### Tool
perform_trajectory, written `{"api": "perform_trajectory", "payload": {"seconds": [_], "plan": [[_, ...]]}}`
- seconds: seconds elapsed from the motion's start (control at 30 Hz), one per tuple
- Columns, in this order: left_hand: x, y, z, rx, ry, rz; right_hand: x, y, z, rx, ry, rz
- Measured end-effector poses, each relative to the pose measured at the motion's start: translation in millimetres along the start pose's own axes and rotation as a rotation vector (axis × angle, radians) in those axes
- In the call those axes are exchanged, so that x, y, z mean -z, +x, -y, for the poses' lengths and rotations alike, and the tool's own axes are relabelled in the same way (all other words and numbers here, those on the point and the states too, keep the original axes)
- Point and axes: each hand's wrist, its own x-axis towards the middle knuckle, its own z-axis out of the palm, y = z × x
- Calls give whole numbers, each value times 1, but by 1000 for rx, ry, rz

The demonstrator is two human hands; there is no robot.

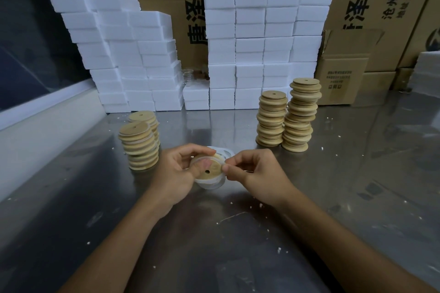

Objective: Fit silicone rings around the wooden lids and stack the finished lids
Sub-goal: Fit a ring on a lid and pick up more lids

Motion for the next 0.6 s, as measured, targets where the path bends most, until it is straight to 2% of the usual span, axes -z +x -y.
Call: {"api": "perform_trajectory", "payload": {"seconds": [0.2,0.3,0.37,0.5,0.6], "plan": [[0,0,1,91,-148,-97,-3,-6,3,-13,99,14],[1,1,1,138,-164,-70,-6,-7,2,1,136,-19],[1,1,1,112,-36,-50,-7,-7,0,21,88,-63],[1,-1,3,-89,540,70,-5,-9,-4,139,-186,-77],[-1,-1,2,-126,678,87,-3,-8,-3,232,-282,-67]]}}
